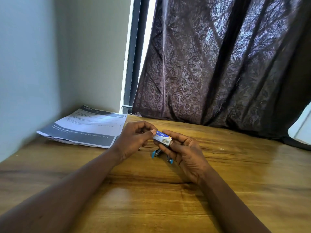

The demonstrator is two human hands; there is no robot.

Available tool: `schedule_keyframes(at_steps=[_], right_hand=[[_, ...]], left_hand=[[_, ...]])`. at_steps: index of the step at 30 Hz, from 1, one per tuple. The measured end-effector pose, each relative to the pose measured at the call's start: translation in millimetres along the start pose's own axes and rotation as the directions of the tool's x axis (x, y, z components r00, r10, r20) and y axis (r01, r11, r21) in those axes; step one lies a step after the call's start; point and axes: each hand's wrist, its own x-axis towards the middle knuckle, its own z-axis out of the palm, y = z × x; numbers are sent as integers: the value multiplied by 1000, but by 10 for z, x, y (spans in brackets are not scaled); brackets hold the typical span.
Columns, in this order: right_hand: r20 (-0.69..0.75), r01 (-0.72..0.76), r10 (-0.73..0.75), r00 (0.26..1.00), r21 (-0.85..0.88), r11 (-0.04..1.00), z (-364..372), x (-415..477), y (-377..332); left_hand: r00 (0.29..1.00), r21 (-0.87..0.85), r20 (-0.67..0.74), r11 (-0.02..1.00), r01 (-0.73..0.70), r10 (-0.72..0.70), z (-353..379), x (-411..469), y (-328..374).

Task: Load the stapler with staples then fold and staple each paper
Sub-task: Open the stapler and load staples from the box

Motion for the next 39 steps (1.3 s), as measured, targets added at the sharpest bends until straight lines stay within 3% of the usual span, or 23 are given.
schedule_keyframes(at_steps=[7,11,15,20,29,35,39], right_hand=[[-67,-34,41,997,106,994,16,-14,-72],[-80,-30,39,996,109,994,-11,-6,-94],[-89,9,-5,996,47,999,-9,-18,-101],[-89,41,-42,995,-9,999,-33,4,-63],[-78,-63,68,995,73,995,-18,-15,-143],[-113,7,-32,993,-216,976,-35,-27,-118],[-95,24,-51,994,-261,965,-32,-13,-76]], left_hand=[[992,-194,-37,975,112,-122,0,2,39],[992,-194,-53,975,106,-118,13,-15,77],[995,-102,-51,992,77,-82,7,-32,80],[986,267,-59,955,-133,154,14,-66,70],[983,286,-70,947,-145,171,-5,-78,79],[968,425,20,874,-235,250,-12,-102,136],[955,553,81,784,-281,285,-67,-105,169]])
